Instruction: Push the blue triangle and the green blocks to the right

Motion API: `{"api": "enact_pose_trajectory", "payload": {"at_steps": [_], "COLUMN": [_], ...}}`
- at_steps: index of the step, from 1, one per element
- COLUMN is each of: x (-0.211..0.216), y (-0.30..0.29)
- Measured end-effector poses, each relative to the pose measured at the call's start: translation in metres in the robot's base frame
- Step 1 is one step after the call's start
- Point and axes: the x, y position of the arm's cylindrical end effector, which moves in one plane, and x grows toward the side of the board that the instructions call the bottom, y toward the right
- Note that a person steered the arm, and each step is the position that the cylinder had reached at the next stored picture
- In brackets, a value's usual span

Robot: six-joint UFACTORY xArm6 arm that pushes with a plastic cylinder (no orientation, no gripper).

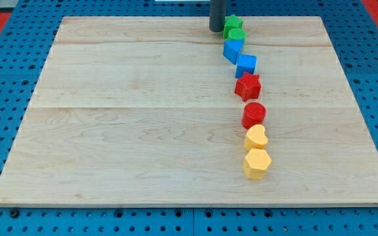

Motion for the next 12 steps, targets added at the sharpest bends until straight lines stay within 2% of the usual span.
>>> {"api": "enact_pose_trajectory", "payload": {"at_steps": [3, 5, 8, 9, 10, 12], "x": [-0.007, -0.001, -0.001, 0.006, 0.065, 0.075], "y": [0.0, -0.058, -0.054, -0.055, -0.058, -0.017]}}
